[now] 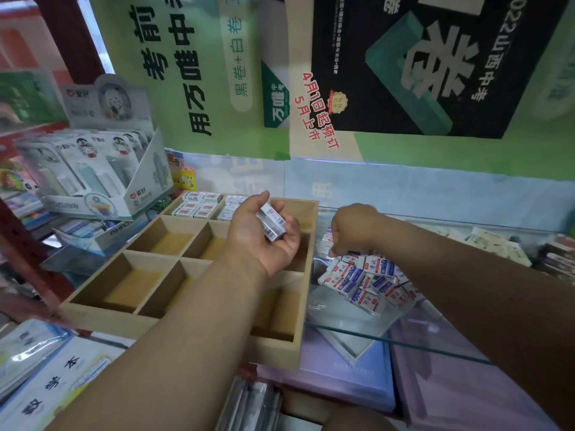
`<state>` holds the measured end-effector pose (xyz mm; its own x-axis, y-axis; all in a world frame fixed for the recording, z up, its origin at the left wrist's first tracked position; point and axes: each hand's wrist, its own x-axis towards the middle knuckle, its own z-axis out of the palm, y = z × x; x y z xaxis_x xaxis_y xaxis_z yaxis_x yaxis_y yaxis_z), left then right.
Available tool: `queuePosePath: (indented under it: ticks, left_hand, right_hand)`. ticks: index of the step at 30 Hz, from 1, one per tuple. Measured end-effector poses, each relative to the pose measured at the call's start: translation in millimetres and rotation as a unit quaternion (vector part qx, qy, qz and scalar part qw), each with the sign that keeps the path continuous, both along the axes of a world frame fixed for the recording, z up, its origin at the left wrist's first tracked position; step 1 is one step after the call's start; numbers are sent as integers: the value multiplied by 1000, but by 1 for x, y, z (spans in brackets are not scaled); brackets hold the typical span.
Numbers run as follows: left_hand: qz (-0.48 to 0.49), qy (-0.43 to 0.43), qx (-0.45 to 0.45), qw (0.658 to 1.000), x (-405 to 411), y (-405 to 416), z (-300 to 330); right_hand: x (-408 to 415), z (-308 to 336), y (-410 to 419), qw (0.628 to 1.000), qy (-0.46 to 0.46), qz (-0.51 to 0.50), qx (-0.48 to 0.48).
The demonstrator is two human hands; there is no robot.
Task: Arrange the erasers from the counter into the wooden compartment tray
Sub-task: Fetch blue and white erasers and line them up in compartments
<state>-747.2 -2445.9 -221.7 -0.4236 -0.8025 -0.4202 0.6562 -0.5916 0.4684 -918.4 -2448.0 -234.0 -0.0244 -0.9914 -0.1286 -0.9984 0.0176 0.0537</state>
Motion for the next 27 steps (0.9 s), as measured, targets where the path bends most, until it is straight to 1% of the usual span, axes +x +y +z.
queuePosePath:
  ticks: [4, 7, 9, 10, 12, 13, 14, 16, 18, 21, 24, 26, 27]
  left_hand:
    - [29, -5, 5, 1000, 2, -1, -4]
    - [25, 10, 5, 1000, 4, 0, -6]
    - [30, 12, 0, 999, 4, 1, -4]
    - [37, 11, -3, 999, 3, 0, -3]
    - [42, 13, -10, 999, 2, 2, -1]
    - [33, 15, -11, 999, 0, 3, 0]
    - [16, 18, -13, 1000, -2, 6, 2]
    - [-33, 30, -24, 999, -7, 11, 5]
    - [-61, 41, -36, 997, -10, 13, 7]
    - [-68, 37, -44, 996, -14, 12, 8]
    - [-48, 36, -37, 998, -21, 12, 7]
    - [-36, 37, -28, 998, -24, 11, 5]
    - [-30, 38, -24, 999, -26, 10, 4]
  right_hand:
    - [5, -5, -4, 1000, -13, 8, -14]
    - [4, 0, -4, 999, -37, -9, -20]
    - [-3, 21, -4, 992, -105, -31, -55]
    - [-6, 34, -4, 983, -162, -43, -78]
    - [-5, 60, 2, 948, -294, -58, -110]
    - [-2, 69, 4, 931, -341, -58, -113]
    - [3, 74, 5, 922, -368, -54, -108]
    - [12, 78, 9, 920, -378, -40, -95]
    - [17, 79, 12, 924, -372, -27, -89]
    - [9, 82, 12, 919, -385, -15, -83]
    - [-11, 82, 7, 913, -398, -22, -85]
    - [-32, 77, -5, 930, -349, -58, -103]
    - [-44, 72, -14, 947, -295, -82, -96]
